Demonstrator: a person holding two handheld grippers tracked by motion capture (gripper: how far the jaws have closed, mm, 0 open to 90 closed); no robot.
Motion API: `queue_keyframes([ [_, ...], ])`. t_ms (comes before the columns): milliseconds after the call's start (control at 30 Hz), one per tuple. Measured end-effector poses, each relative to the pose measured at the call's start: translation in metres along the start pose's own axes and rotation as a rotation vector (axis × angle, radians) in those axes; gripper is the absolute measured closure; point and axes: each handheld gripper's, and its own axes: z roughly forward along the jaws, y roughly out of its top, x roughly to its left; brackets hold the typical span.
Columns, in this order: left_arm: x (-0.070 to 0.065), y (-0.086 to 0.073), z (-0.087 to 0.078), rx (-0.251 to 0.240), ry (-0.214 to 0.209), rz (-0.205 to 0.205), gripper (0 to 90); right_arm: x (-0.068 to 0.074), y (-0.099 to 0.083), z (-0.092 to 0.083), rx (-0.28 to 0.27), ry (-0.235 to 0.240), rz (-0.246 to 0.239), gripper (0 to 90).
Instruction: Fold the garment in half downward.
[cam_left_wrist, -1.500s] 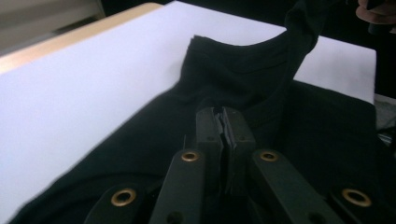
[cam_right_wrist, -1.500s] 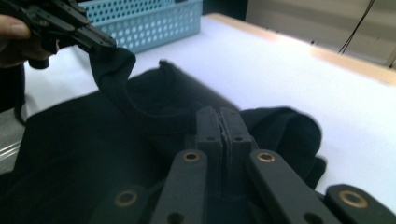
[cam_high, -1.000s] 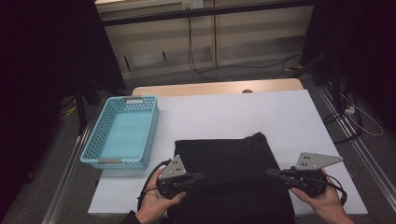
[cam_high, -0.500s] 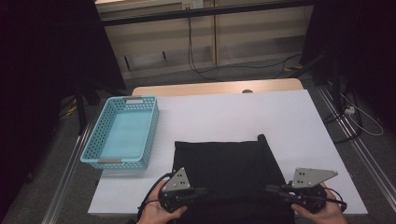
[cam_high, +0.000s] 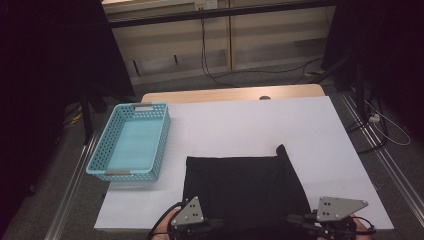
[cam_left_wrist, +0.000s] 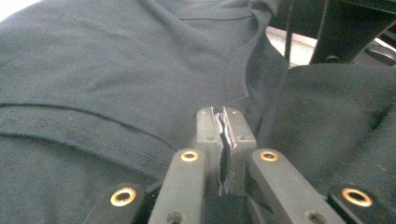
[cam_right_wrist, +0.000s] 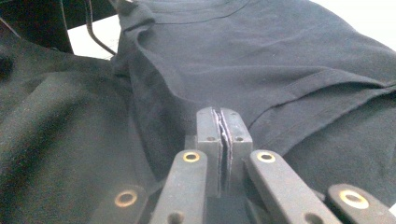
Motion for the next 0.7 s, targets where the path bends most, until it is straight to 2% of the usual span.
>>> queue_keyframes([
  [67,0.001,-0.001,0.001,0.006,0.001,-0.008,86.4,0.000,0.000,-0.001,-0.004,-0.005,0.001,87.7],
  [133,0.005,-0.002,0.002,0.015,0.020,-0.014,84.7,-0.001,0.000,0.000,-0.011,-0.021,0.006,87.0],
  [200,0.008,-0.001,0.001,0.015,0.041,-0.028,78.2,-0.004,0.000,0.001,-0.012,-0.035,0.022,82.5],
  [300,0.012,-0.001,-0.001,0.008,0.085,-0.033,63.9,-0.006,0.000,0.002,-0.019,-0.046,0.029,67.9],
  [333,0.014,0.000,-0.002,0.004,0.100,-0.033,58.9,-0.007,0.000,0.003,-0.020,-0.045,0.030,65.8],
  [467,0.019,0.001,-0.003,-0.015,0.162,0.003,43.9,-0.013,0.002,0.004,-0.030,-0.067,0.057,52.6],
  [500,0.020,0.002,-0.004,-0.025,0.173,0.001,40.5,-0.015,0.002,0.005,-0.031,-0.077,0.068,49.5],
  [567,0.025,0.004,-0.004,-0.034,0.194,0.007,33.5,-0.020,0.003,0.006,-0.036,-0.088,0.081,48.7],
  [700,0.037,0.006,-0.002,-0.079,0.221,-0.006,24.5,-0.030,0.004,0.009,-0.042,-0.126,0.098,46.4],
])
